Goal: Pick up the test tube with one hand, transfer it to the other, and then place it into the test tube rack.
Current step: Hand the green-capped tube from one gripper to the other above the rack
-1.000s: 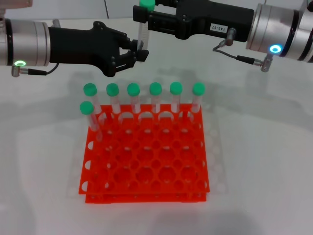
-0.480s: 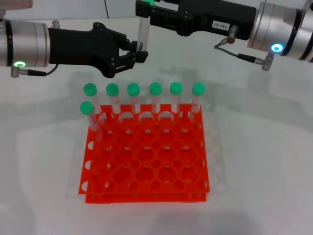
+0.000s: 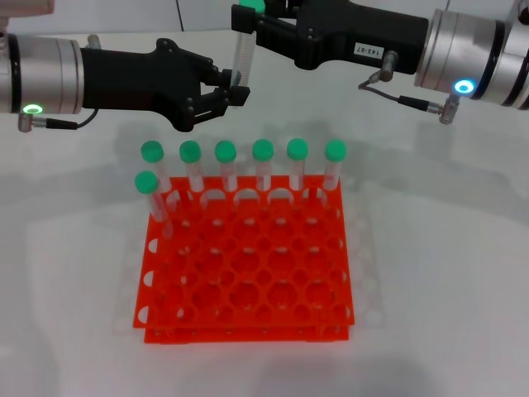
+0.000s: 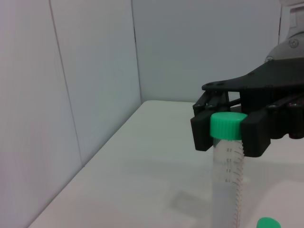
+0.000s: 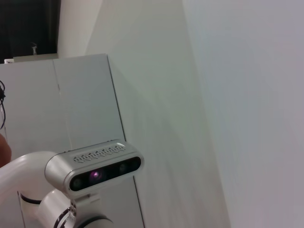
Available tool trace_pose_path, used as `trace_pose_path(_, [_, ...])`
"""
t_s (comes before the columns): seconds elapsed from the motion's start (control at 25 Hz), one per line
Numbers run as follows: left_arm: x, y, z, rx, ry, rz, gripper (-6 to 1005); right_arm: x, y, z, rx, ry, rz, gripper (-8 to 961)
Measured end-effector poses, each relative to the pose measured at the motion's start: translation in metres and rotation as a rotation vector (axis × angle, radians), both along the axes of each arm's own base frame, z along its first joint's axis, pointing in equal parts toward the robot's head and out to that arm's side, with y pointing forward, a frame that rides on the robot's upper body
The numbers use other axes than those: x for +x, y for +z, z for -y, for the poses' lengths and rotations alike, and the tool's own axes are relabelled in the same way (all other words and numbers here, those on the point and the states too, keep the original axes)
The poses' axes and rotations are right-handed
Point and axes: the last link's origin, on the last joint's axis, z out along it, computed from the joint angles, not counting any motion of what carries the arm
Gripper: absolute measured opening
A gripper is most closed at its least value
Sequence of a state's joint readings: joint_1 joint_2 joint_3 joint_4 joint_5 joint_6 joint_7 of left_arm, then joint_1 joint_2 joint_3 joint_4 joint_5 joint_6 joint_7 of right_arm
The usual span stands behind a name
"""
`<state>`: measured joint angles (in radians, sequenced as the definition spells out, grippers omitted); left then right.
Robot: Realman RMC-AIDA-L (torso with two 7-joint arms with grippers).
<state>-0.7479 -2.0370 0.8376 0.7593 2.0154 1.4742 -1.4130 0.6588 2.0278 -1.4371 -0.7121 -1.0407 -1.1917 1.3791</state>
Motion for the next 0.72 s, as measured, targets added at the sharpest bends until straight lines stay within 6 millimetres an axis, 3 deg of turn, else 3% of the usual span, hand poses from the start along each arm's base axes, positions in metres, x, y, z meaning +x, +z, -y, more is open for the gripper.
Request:
trace_pose_path(0.44, [0.0001,-0.0001,0.0007,-0.007,0.02,0.014,191,0.0005,0.0013,0.0008,0.005,0.004,-0.008,265])
trace_pose_path(0.72, [-0.0002,0.0004,0.0005,-0.014,0.052,0.025,300,-0.0001,0.0005,0.0015,0.0,0.008,-0.008,264])
